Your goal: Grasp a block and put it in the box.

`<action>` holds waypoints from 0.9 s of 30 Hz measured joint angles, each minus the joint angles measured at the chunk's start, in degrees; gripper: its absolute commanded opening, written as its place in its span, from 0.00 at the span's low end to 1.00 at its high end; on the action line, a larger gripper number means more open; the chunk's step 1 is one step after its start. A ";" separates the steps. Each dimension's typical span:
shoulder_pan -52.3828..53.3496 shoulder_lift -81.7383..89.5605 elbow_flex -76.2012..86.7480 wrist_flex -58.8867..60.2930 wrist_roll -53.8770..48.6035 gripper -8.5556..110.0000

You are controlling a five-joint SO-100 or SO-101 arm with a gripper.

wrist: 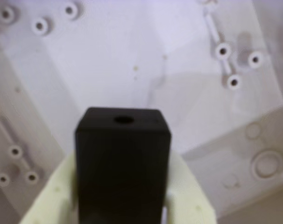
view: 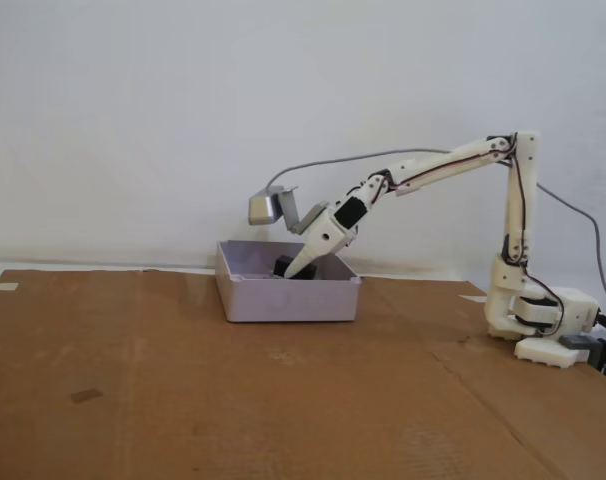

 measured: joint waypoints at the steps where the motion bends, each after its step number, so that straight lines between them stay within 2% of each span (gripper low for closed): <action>1: 0.00 -0.18 0.00 -0.35 0.00 0.19; 27: -2.11 -2.99 0.00 -0.70 0.00 0.19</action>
